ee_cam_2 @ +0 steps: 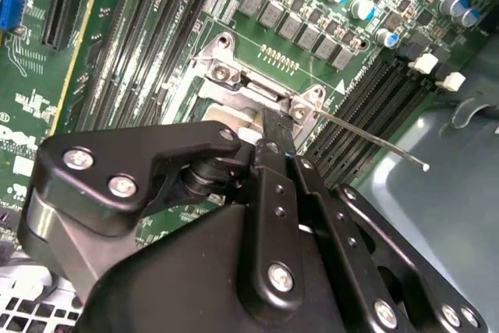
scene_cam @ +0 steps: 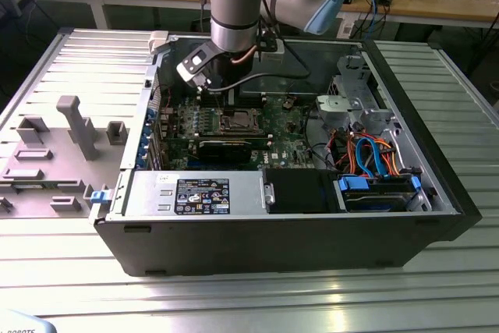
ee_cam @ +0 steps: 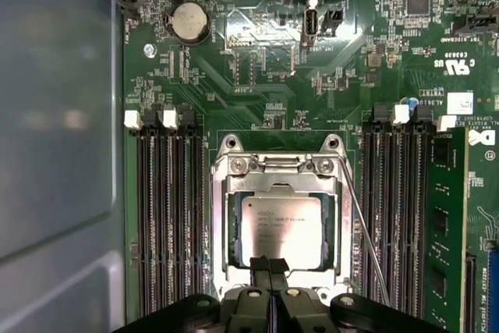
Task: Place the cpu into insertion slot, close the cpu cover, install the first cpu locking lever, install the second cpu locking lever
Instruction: 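Close the cpu cover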
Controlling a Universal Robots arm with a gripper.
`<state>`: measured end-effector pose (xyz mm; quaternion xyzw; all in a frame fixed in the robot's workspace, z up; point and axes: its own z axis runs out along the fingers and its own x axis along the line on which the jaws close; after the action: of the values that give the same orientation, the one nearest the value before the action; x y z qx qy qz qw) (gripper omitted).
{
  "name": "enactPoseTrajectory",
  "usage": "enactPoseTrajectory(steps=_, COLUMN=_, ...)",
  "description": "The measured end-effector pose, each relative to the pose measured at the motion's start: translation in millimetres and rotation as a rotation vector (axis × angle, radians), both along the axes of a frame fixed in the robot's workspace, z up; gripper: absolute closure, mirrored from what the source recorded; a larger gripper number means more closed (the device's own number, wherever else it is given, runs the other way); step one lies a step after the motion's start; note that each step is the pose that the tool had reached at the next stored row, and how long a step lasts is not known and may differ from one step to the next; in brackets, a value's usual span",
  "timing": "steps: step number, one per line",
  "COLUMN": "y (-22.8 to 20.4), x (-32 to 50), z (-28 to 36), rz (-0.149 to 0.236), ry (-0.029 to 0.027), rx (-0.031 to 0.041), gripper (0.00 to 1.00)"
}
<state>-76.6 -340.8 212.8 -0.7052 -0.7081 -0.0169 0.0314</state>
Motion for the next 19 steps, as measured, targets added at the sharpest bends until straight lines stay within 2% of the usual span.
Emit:
enactPoseTrajectory(steps=3, y=-0.1, x=0.4, z=0.0, rz=0.0, ry=0.0002, rx=-0.0003, gripper=0.89)
enactPoseTrajectory(steps=9, y=-0.1, x=8.6, z=-0.4, rz=0.0, ry=0.0002, rx=-0.0008, gripper=0.89)
enactPoseTrajectory(steps=15, y=0.0, x=8.9, z=-0.4, rz=0.0, ry=0.0002, rx=-0.0008, gripper=0.89)
enactPoseTrajectory(steps=17, y=0.0, x=15.4, z=-0.5, rz=0.0, ry=0.0002, rx=-0.0017, gripper=0.89)
enactPoseTrajectory(steps=19, y=0.0, x=17.3, z=-0.5, rz=0.0, ry=0.0001, rx=-0.0017, gripper=0.89)
